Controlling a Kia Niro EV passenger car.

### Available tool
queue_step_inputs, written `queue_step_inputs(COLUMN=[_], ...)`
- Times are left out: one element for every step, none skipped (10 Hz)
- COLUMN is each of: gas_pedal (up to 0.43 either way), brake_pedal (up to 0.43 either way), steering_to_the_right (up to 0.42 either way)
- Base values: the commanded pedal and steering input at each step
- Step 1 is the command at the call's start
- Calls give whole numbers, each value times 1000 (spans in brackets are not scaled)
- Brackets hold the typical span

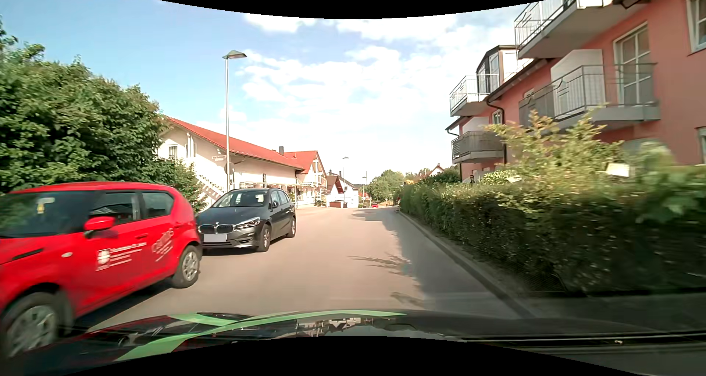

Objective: Follow the waypoints while adhering to traffic rules and regulations

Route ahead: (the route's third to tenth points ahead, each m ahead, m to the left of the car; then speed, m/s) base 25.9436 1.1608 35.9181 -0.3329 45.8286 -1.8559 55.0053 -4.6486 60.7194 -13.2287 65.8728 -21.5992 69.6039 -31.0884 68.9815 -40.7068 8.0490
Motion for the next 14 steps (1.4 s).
queue_step_inputs(gas_pedal=[47,138,150,157,150,138,110,39,20,0,0,0,0,0], brake_pedal=[0,0,0,0,0,0,0,0,0,0,0,0,0,0], steering_to_the_right=[0,-1,-2,-2,-2,-2,-2,-2,-2,-2,-2,-2,-2,-2])
